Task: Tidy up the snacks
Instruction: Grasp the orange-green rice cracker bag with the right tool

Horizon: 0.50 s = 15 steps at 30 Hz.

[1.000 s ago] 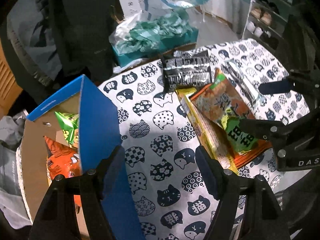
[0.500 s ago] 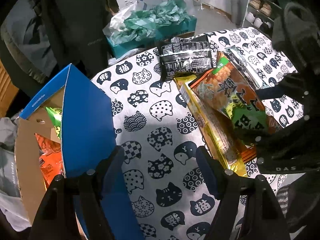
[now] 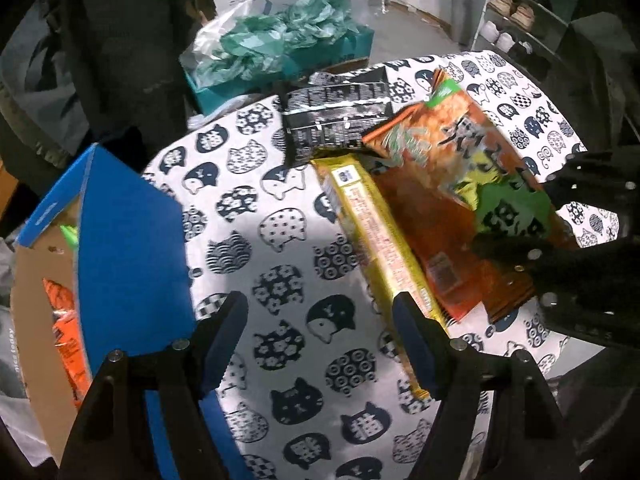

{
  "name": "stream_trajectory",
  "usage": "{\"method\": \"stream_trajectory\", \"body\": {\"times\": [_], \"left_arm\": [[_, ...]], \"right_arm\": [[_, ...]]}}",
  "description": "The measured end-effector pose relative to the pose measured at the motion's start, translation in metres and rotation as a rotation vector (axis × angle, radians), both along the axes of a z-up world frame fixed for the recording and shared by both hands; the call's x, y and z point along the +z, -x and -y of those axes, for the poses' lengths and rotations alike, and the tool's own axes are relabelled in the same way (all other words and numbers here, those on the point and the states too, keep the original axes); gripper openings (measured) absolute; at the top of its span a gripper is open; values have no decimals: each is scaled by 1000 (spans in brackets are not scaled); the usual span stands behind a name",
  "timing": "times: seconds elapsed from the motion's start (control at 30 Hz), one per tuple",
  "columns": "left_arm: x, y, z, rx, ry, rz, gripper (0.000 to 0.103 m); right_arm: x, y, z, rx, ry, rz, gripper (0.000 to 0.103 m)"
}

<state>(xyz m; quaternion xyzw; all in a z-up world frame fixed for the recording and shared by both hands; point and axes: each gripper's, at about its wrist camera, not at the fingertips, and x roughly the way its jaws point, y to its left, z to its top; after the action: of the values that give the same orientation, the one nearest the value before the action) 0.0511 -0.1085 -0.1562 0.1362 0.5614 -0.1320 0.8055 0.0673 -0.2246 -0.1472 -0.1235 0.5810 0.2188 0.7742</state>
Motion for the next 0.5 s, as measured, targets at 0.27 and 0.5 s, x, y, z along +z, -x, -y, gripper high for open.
{"method": "stream_trajectory", "body": {"times": [0.27, 0.5], "left_arm": [[-18, -16, 19, 26, 63, -85, 77], [-40, -31, 35, 63, 76, -140, 77]], "right_arm": [[8, -2, 40, -63, -11, 11, 38], [1, -8, 71, -139, -14, 0, 38]]}}
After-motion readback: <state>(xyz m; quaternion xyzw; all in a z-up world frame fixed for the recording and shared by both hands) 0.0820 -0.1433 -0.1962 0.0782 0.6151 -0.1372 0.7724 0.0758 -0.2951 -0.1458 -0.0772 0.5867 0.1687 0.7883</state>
